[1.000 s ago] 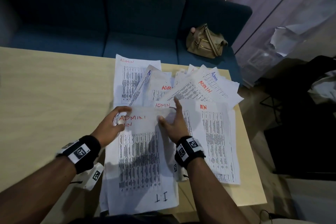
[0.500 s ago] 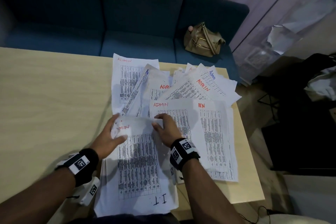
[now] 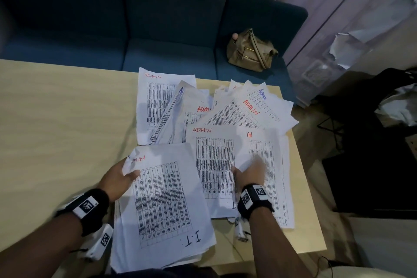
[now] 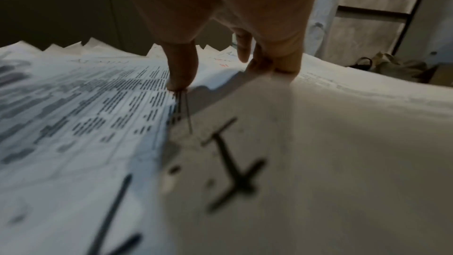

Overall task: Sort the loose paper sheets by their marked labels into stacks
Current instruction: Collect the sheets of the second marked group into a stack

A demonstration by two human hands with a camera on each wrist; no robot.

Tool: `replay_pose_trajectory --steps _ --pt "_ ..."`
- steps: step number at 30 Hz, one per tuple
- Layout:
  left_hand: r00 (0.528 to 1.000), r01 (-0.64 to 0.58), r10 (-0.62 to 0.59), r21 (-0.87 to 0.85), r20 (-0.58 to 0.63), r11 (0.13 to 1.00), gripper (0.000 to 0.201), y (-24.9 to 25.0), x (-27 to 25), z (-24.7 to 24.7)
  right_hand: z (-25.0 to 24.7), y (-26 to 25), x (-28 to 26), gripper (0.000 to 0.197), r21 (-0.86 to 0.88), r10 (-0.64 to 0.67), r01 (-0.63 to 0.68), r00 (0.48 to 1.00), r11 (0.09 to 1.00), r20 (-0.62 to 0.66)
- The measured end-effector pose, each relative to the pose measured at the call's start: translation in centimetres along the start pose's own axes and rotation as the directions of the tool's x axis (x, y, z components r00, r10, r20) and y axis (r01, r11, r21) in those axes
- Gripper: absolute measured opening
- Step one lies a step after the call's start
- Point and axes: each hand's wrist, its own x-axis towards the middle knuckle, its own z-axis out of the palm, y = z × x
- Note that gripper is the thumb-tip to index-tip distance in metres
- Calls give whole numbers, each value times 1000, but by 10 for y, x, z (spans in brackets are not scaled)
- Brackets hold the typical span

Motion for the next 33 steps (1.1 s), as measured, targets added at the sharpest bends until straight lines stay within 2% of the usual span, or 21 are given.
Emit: replay_pose_trajectory --steps 2,4,7,9,11,14,16,18,20,22,24,26,28,30,32,33 --pt "1000 10 -10 6 -18 1000 59 -3 1 0 -3 1 0 66 109 34 -42 997 993 73" --pt "1000 17 -16 24 -20 1000 58 -4 3 0 -6 1 1 43 87 -16 6 994 996 112" --pt "1000 23 -22 61 -16 998 58 -7 5 -1 -17 5 11 28 50 -23 24 1000 998 -9" --pt "999 29 -27 91 -22 995 57 -12 7 -4 -25 13 20 29 -160 -10 -17 987 987 -162" --pt "998 51 -48 94 -27 994 57 -15 7 -5 -30 28 29 38 -338 0 -77 975 938 -221" --pt "998 56 -54 78 -24 995 59 -10 6 -4 -38 40 34 47 -276 100 -138 984 951 -146" --pt "998 53 -52 46 -19 998 60 -5 4 -2 -42 42 37 51 -272 105 -133 988 953 -115" --pt "998 54 -53 38 -15 998 61 -3 2 -2 -42 40 37 48 -311 37 -69 994 948 -107" --pt "998 55 -54 39 -21 998 61 -1 2 -3 -42 36 32 38 -277 -61 22 989 961 -133" --pt "998 58 -57 47 -26 997 60 -1 2 -3 -48 25 23 21 -129 -147 126 975 984 -169" --pt "998 53 -50 66 -38 996 57 -4 2 -3 -60 1 10 14 3 -259 265 945 964 -200" --pt "997 58 -54 71 -52 996 54 -6 2 -4 -78 -33 -8 14 107 -399 435 882 894 -252" --pt "999 43 -42 31 -28 999 60 -7 1 -4 -100 -68 -27 21 280 -502 580 809 765 -305" --pt "999 38 -38 -46 4 998 69 -7 1 -5 -115 -95 -41 32 434 -544 656 754 617 -367" --pt "999 54 -54 -131 9 990 72 -7 1 -6 -116 -109 -48 44 506 -588 705 703 497 -401" --pt "997 71 -73 -159 -5 985 72 -7 2 -5 -109 -112 -49 50 558 -594 684 712 469 -374"
